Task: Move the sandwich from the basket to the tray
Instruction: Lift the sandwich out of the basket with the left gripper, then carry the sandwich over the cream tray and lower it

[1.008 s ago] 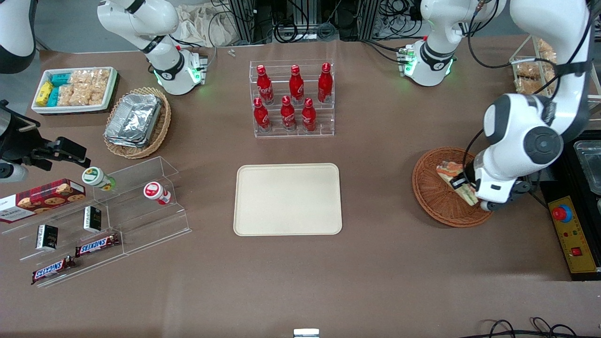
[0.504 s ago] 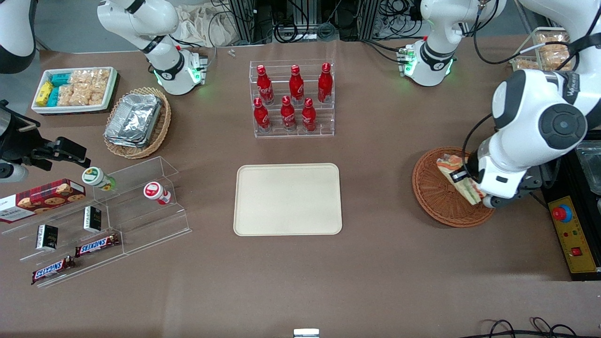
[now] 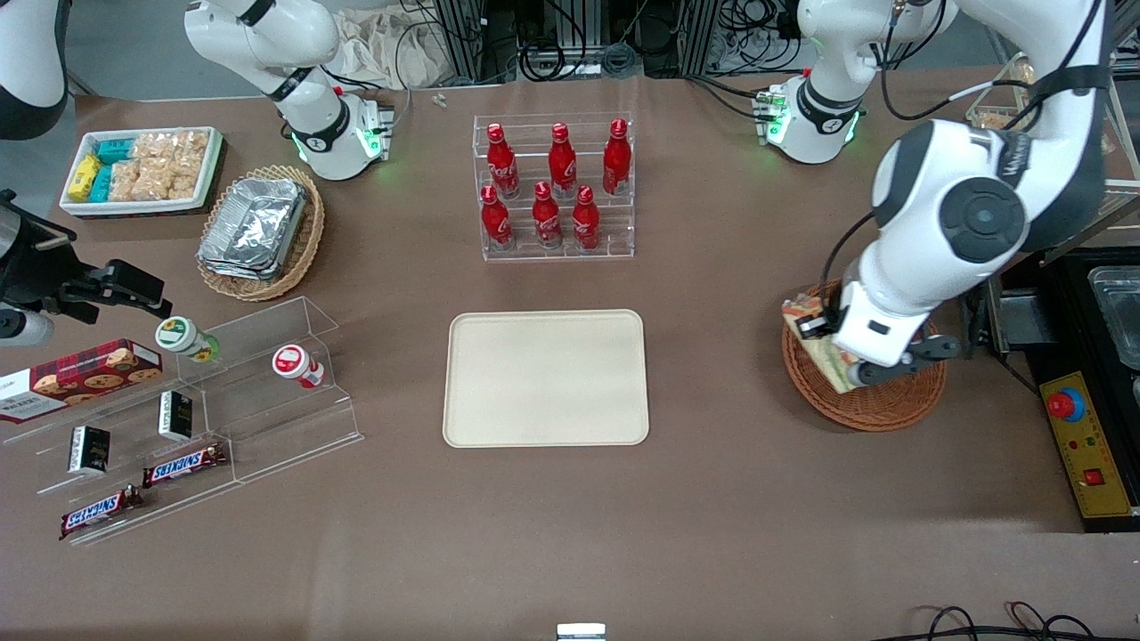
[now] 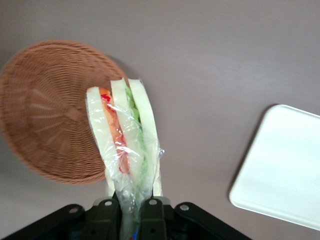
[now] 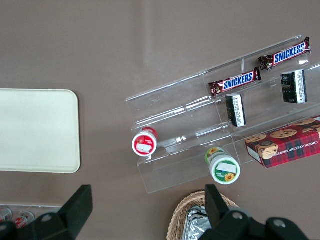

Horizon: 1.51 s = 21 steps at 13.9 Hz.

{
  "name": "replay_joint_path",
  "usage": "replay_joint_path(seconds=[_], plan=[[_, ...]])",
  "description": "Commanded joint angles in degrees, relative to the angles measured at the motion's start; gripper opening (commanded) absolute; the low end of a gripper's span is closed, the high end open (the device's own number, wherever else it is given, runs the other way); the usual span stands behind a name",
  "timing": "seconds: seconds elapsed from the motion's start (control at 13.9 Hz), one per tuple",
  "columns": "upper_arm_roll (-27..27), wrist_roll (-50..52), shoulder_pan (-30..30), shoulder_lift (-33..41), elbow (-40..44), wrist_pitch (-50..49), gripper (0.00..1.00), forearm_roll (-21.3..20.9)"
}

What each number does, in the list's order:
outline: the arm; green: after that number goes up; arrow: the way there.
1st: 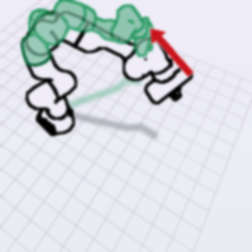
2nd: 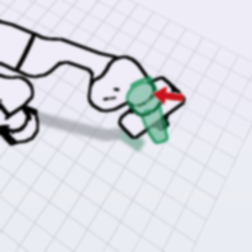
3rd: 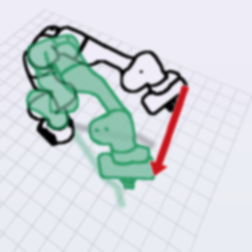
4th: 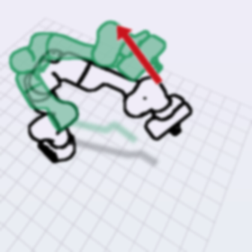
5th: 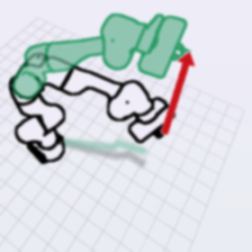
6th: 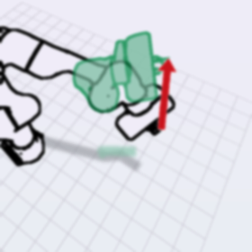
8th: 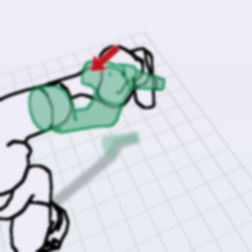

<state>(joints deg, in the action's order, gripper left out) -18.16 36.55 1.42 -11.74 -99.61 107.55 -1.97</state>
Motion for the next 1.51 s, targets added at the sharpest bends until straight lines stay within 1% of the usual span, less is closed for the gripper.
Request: replay_joint_path(seconds=[0.0,0.14,0.22,0.36,0.5,0.65,0.79,1.08,1.44], plan=[[-2.13,0.98,1.64,-2.49,1.7,3.09,0.05,-0.05],[-2.4,0.28,6.11,-3.02,1.61,6.69,0.05,-0.57],[-2.4,0.36,7.97,-3.63,1.7,8.1,0.06,-0.75],[-2.49,0.28,10.0,-6.17,2.92,9.86,0.06,-0.58],[-2.49,0.71,12.02,-10.38,6.17,10.13,0.06,-0.49],[-2.58,1.07,13.52,-15.3,9.77,10.22,0.06,0.04],[-2.58,1.24,15.27,-19.09,11.63,11.44,0.06,0.21],[-2.58,2.48,17.39,-24.72,11.81,16.98,0.05,-0.05],[-2.58,1.33,18.71,-29.12,11.9,22.43,0.06,-0.31]])
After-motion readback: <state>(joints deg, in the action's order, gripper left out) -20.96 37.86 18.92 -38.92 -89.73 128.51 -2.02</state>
